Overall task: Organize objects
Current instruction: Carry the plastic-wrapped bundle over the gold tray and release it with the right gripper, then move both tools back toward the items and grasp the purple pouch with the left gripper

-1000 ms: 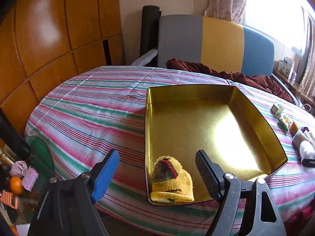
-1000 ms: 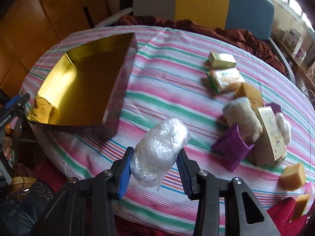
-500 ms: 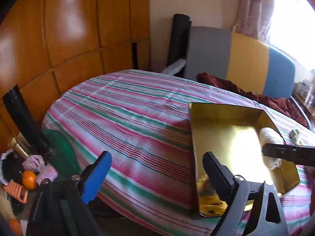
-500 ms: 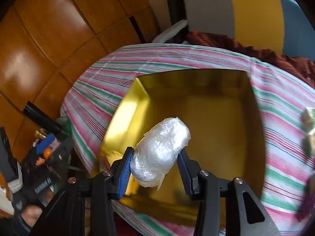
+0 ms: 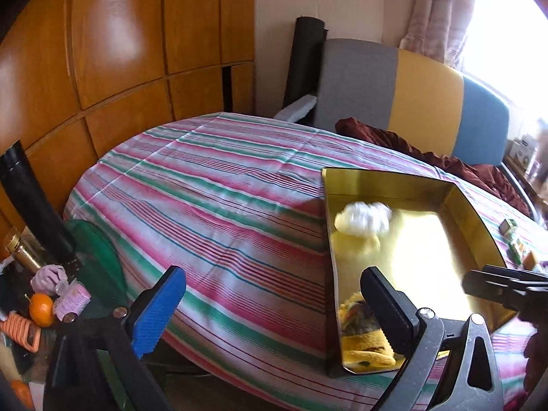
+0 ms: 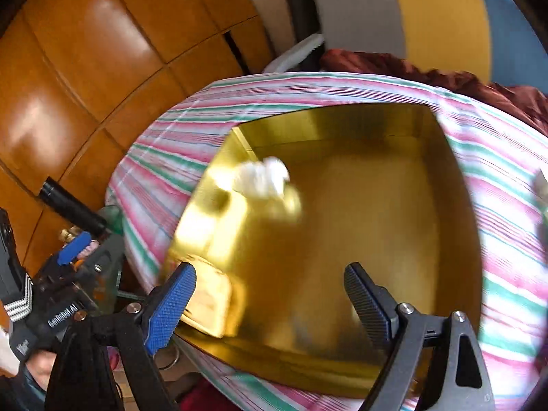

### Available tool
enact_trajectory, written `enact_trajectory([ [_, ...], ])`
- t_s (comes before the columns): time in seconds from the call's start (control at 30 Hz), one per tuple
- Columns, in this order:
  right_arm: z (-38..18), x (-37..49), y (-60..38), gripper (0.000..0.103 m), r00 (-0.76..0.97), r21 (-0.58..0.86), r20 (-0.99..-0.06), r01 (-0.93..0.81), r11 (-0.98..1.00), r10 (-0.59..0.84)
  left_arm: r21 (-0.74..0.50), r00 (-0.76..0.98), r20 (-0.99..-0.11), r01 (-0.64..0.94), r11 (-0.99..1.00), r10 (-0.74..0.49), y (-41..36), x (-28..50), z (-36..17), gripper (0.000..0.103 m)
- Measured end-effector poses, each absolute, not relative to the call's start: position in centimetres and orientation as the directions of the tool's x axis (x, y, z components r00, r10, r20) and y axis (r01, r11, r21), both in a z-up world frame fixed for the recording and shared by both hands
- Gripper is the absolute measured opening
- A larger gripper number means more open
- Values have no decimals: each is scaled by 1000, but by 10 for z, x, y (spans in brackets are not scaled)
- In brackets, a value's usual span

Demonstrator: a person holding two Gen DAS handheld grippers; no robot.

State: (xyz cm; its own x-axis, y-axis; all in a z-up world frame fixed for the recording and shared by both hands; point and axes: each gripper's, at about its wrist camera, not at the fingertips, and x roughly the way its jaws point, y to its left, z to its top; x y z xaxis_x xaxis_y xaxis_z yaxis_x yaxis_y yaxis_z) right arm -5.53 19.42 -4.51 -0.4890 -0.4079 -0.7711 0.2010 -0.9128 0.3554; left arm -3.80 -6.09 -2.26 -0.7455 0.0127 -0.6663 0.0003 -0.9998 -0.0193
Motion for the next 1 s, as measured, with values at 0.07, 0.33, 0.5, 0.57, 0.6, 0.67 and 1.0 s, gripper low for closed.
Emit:
enact_trajectory([
  [0.07,-45,-46,212,90,-510,349,-770,166,-922,-383,-18,-744,-667,-24,-1000,30,-54,-36,-23,102],
  [0.33,-32,-12,304,90,-599,302,-766,-12,-953,-235,-21,-747,-653,-144,-989,123,-19,-26,-18,102],
  [0.5,-14,16,380,90,-641,243,-763,-167,-955,-82,-48,-717,-655,-274,-960,237,23,-20,-11,102],
  [0.57,-7,31,415,90,-649,223,-761,-255,-941,-5,-56,-696,-657,-339,-939,290,45,-17,-8,102],
  [0.6,-4,38,432,90,-651,222,-758,-302,-927,31,-55,-687,-654,-374,-926,317,58,-15,-5,102],
  [0.67,-1,56,469,90,-655,253,-751,-398,-882,79,-47,-668,-648,-444,-895,365,83,-11,1,102],
  [1.0,-27,117,590,90,-619,365,-752,-676,-640,224,3,-516,-664,-727,-687,542,231,25,2,103],
])
